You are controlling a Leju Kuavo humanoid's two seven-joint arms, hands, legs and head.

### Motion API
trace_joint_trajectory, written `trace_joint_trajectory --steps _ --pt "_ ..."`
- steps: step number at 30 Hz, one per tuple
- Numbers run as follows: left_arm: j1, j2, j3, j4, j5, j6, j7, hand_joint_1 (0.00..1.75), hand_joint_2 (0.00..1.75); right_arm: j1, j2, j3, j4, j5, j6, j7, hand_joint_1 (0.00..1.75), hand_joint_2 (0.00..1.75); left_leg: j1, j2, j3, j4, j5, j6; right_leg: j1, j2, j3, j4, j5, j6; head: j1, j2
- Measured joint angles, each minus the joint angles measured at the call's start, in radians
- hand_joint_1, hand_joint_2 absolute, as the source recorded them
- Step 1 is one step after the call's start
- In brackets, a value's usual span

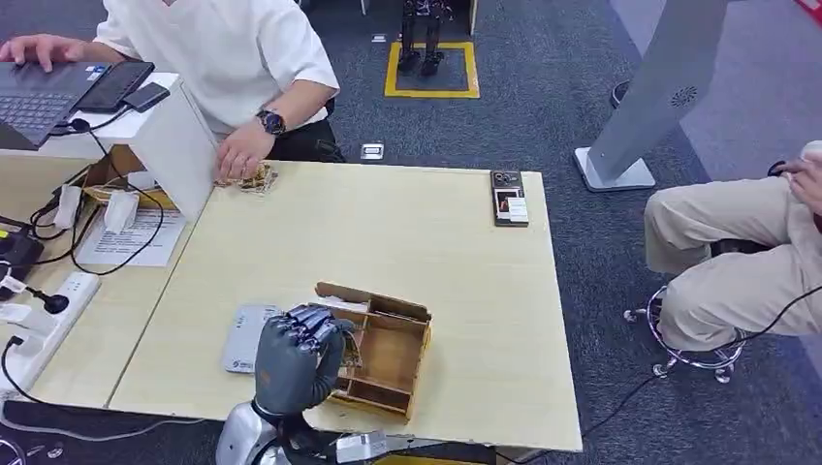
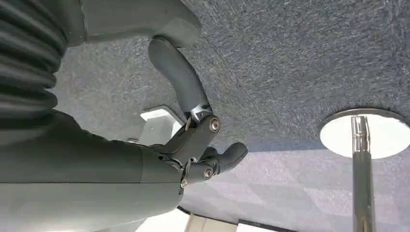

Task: Pass the card to the sensor for recognition and then transmit it.

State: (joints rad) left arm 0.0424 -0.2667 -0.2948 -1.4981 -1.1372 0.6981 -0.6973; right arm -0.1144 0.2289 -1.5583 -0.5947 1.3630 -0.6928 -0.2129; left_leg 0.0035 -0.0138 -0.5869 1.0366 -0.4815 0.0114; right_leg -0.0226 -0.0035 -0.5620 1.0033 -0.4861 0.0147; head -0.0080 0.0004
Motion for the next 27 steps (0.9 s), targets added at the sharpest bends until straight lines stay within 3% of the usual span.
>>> trace_joint_trajectory --steps 12,17,21,27 --pt "0.014 -0.005 0.056 -0.027 0.084 0.000 0.000 1.75 1.75 0.000 0.003 0.000 -0.005 -0.002 0.000 0.000 0.00 1.75 -0.001 0.000 -0.001 0.000 0.000 0.000 0.000 0.000 0.000 0.000 0.000 0.000 0.001 0.000" --pt "0.016 -0.012 0.127 -0.023 0.275 0.000 0.003 1.75 1.75 0.000 0.012 0.000 -0.016 -0.002 0.000 0.009 0.00 1.75 0.000 0.000 0.000 0.000 0.000 0.000 0.000 0.000 -0.001 0.000 0.000 0.000 0.000 0.000" --pt "-0.029 -0.016 0.187 0.006 0.343 0.000 0.042 1.75 1.75 -0.001 0.015 0.000 -0.019 0.004 0.000 0.012 0.00 1.75 0.000 0.000 0.000 0.000 0.000 0.000 0.000 0.000 -0.001 0.000 0.000 0.000 0.000 0.000" --pt "-0.133 -0.019 0.253 0.082 0.346 0.000 0.096 1.75 1.75 -0.002 0.016 0.000 -0.019 0.023 0.000 0.004 0.00 1.75 0.000 0.000 0.000 0.000 0.001 0.000 0.000 0.000 0.000 0.000 0.001 0.000 0.000 0.000"
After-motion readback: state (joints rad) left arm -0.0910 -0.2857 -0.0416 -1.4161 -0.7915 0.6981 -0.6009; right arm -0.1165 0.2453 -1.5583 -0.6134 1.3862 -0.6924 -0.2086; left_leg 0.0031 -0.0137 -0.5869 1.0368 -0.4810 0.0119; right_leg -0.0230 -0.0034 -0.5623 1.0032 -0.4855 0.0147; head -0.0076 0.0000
